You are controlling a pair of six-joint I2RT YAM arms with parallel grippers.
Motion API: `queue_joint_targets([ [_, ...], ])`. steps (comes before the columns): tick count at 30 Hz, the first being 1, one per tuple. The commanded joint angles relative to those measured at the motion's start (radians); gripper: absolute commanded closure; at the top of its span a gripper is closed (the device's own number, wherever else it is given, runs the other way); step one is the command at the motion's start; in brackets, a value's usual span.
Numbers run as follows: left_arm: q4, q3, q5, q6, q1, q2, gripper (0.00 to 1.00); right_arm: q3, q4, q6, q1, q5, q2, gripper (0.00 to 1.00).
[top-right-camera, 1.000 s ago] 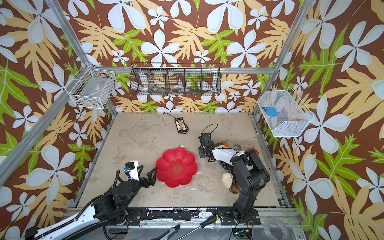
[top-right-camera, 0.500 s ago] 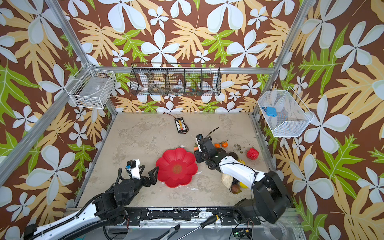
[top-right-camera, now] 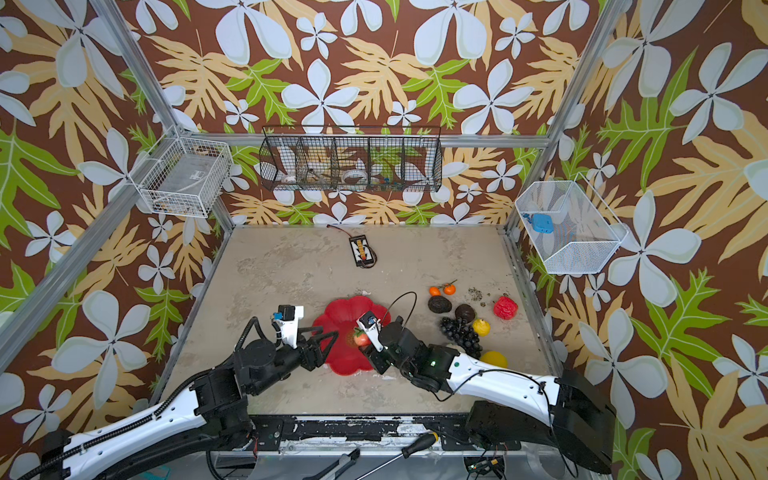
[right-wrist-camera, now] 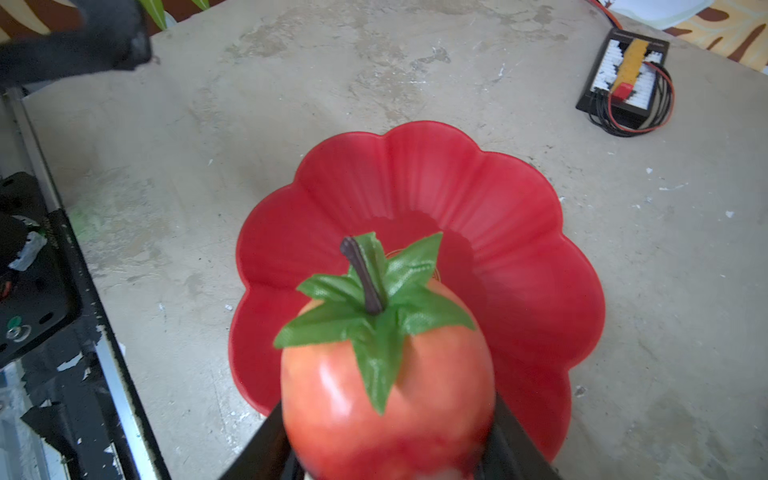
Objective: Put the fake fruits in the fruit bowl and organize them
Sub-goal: 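Carry the strawberry over the red bowl with the right gripper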
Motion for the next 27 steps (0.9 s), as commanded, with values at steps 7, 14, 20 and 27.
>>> queue_joint_targets([
  [7,0.031,0.033,0.118,-0.012,0.003,0.087,0.62,0.029,0.068,-0.026,0.105,0.103,0.068,0.5],
  [14,0.01,0.025,0.082,-0.027,0.003,0.103,0.69,0.04,0.092,-0.026,0.16,0.153,0.096,0.5],
  [20,-0.008,0.016,0.071,-0.037,0.003,0.107,0.7,0.042,0.085,-0.027,0.173,0.171,0.096,0.5],
  [27,-0.008,0.012,0.071,-0.047,0.003,0.114,0.74,0.039,0.084,-0.024,0.182,0.188,0.095,0.5],
])
